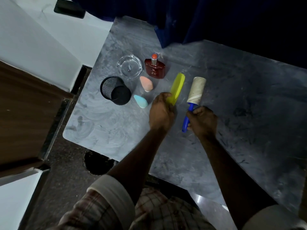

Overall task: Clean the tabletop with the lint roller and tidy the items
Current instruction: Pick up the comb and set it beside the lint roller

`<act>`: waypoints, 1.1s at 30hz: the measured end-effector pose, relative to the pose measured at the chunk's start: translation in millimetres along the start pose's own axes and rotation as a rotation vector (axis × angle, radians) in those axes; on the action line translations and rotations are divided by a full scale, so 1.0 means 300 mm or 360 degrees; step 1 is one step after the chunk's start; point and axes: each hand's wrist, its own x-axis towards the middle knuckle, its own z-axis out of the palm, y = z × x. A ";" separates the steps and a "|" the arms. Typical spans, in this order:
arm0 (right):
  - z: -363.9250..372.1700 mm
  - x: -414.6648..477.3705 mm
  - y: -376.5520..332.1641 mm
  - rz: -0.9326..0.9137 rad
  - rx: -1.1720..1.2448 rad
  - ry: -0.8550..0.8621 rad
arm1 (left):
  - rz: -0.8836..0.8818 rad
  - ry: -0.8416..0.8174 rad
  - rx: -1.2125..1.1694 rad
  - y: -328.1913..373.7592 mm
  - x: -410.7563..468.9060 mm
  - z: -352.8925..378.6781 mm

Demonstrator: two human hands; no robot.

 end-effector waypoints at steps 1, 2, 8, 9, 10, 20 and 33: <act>0.001 0.000 0.000 -0.0015 -0.0023 -0.0003 | 0.0018 0.0003 0.0026 0.002 0.003 0.001; 0.001 -0.001 0.001 -0.0026 -0.0050 -0.0010 | 0.0034 -0.0003 0.0066 0.003 0.004 0.001; 0.002 0.001 0.000 -0.0017 -0.0019 -0.0018 | 0.0129 -0.0132 0.0308 0.012 -0.026 -0.003; 0.004 0.001 0.000 -0.0015 -0.0009 -0.0023 | 0.0147 -0.0149 0.0342 0.013 -0.031 -0.002; 0.004 0.000 0.001 -0.0018 -0.0004 -0.0025 | 0.0165 -0.0169 0.0377 0.014 -0.037 -0.002; 0.011 0.003 0.001 -0.0035 -0.0001 -0.0032 | 0.0326 -0.0271 0.0578 -0.027 -0.025 0.025; 0.027 0.000 0.003 -0.0068 -0.0011 -0.0097 | 0.0252 -0.0216 0.0597 -0.045 -0.014 0.027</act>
